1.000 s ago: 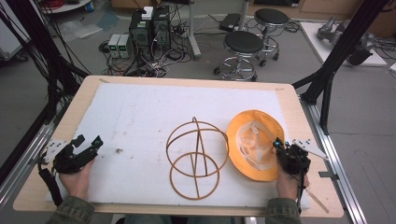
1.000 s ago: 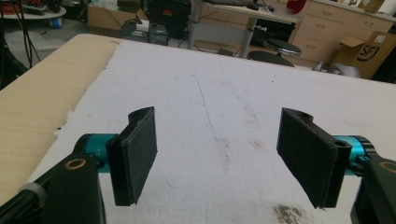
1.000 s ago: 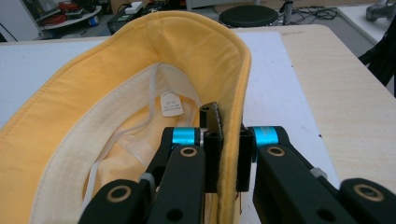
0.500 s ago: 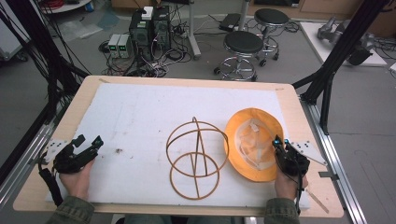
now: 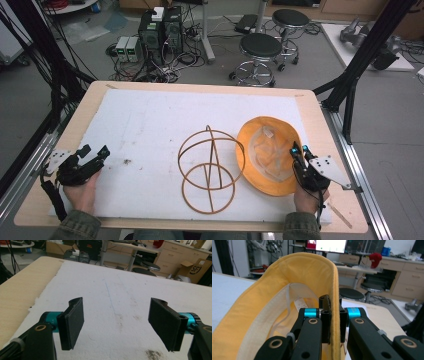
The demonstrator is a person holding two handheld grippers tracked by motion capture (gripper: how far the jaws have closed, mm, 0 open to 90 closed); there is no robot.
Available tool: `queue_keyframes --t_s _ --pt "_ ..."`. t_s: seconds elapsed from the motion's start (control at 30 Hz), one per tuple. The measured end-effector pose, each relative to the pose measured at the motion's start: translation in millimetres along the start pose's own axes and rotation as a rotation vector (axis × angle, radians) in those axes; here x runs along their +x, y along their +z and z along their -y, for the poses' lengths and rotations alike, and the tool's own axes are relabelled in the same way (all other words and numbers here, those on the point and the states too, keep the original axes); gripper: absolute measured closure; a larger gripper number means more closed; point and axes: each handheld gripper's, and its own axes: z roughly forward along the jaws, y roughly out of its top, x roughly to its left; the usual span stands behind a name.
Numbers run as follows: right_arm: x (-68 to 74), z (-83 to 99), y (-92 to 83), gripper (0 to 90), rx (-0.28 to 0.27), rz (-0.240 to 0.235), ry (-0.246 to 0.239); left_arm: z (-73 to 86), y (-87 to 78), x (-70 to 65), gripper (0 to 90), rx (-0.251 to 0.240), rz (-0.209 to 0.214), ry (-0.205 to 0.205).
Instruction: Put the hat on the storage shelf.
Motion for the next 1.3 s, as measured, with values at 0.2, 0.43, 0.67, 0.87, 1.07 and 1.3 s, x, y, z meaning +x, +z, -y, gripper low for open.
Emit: queue_keyframes --t_s 0.2,0.43,0.67,0.87,1.07,1.3 --pt "-0.2 -3.7 -0.5 87.2 -0.042 -0.012 0.042 0.1 -0.2 0.0 28.9 0.004 0.0 0.003" --pt "-4.1 -9.8 -2.9 87.3 -0.092 -0.012 0.089 0.4 -0.6 0.4 28.9 0.003 -0.002 -0.006" --pt "-10.4 -19.2 0.1 87.3 -0.144 -0.05 0.116 0.9 -1.2 2.4 28.9 0.004 0.0 -0.02" --pt "-14.3 -29.4 2.3 87.3 -0.187 -0.043 0.116 0.9 -2.1 2.9 28.9 0.003 -0.003 -0.022" --pt "-15.9 -42.0 -2.1 87.3 -0.26 -0.055 0.13 0.7 -2.5 1.8 28.9 -0.002 -0.005 -0.015" --pt "-14.2 -55.5 -6.8 87.2 -0.322 -0.057 0.128 -0.1 -3.1 0.6 28.9 -0.013 -0.007 -0.005"
